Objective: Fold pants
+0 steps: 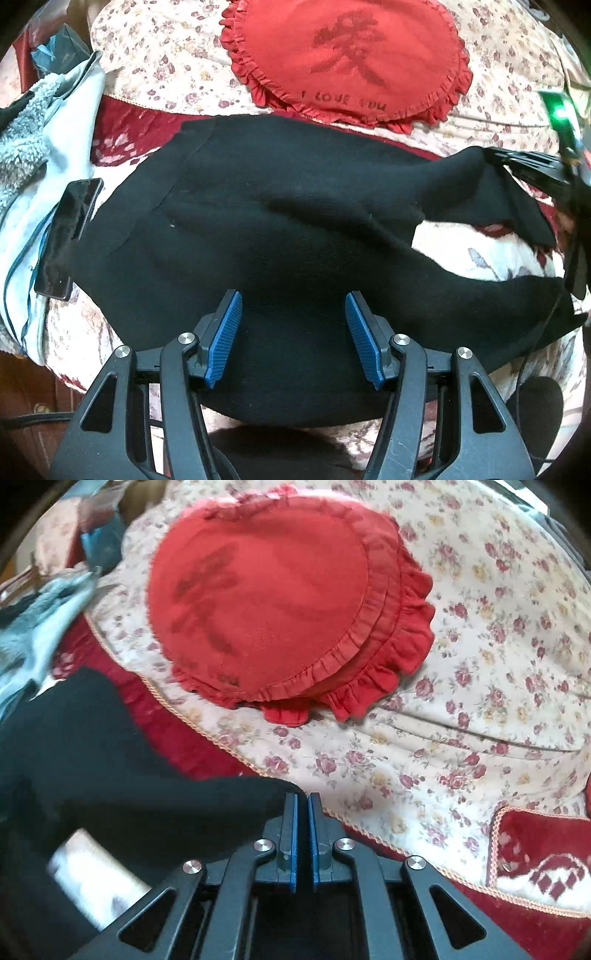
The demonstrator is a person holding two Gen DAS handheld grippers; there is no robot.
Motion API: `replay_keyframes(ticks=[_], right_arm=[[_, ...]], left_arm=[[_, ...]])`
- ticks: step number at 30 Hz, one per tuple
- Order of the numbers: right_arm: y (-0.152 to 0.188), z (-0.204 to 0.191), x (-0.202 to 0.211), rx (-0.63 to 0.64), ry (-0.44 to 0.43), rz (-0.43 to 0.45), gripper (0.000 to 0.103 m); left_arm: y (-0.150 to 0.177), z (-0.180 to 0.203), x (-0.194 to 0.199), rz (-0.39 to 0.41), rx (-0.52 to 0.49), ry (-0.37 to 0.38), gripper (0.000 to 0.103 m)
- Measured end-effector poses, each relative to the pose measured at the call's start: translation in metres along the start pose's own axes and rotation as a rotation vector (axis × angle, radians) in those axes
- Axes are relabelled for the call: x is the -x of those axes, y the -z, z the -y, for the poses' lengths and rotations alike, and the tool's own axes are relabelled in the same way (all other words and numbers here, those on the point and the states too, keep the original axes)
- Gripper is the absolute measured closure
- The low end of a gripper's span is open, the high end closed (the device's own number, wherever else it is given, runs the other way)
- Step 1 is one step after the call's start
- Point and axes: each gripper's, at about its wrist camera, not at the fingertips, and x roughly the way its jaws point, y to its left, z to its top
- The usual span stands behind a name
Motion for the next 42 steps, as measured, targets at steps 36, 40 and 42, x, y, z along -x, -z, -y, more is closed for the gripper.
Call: replay_keyframes(ticks=[36, 40, 42], right_arm=[[0.159, 0.065, 0.146, -0.335, 0.018, 0.041, 0.097], [0.185, 0.066, 0.11, -0.405, -0.012, -0.08, 0.093], [0.186, 0.07, 0.123, -0.437, 0.075, -0.052, 0.082]], left_arm=[[0.032, 0.044, 0.005, -0.04, -0.075, 0.02, 0.045], [0.028, 0.014, 0.019, -0.016, -0.007, 0.037, 0.045], [0.025, -0.003, 0.026, 0.002, 0.036, 0.034, 0.045]])
